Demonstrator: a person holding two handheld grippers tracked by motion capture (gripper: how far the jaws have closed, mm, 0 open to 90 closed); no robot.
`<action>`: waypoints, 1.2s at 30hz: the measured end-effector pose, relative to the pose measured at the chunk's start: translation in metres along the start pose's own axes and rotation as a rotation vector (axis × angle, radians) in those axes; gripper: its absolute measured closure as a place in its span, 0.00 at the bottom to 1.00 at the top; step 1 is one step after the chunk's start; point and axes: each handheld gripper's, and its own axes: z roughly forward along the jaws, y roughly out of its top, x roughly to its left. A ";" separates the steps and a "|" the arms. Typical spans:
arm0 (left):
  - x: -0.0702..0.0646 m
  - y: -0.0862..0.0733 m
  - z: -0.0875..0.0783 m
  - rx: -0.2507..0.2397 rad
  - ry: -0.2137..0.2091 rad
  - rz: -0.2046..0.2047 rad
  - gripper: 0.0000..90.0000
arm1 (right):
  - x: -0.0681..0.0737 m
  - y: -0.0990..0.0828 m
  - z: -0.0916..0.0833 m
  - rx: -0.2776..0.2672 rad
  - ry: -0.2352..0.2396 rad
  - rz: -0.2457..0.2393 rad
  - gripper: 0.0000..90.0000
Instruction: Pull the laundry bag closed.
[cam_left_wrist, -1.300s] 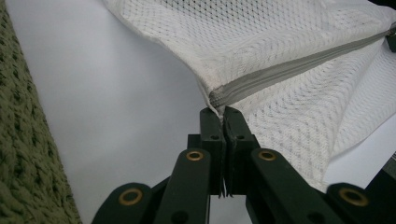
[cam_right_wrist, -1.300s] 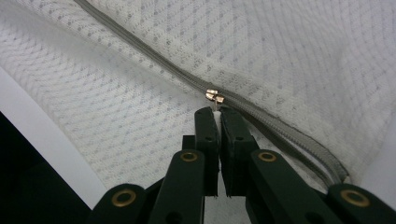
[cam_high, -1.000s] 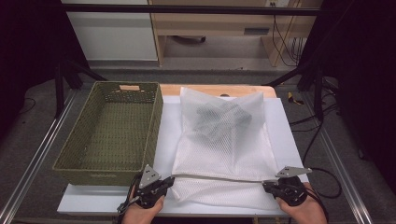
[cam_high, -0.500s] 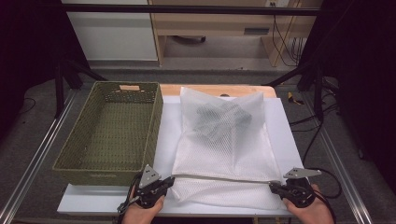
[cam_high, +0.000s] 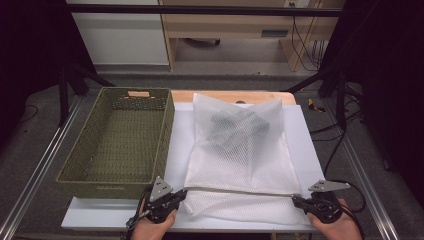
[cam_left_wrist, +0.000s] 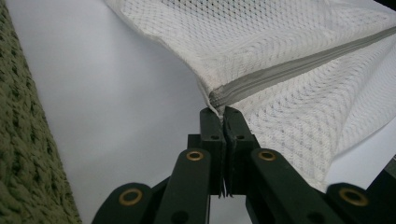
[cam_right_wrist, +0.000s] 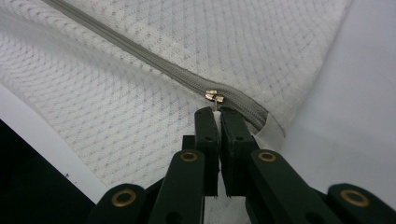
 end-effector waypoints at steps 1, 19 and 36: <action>0.000 0.000 0.000 0.000 -0.003 -0.002 0.99 | -0.001 0.000 0.000 0.001 -0.002 -0.004 0.97; -0.001 -0.001 0.002 0.008 -0.005 -0.002 0.99 | -0.008 -0.005 -0.005 -0.008 -0.008 0.021 0.97; -0.001 -0.002 0.003 0.021 -0.001 -0.005 0.99 | -0.010 -0.006 -0.007 -0.008 -0.018 0.028 0.97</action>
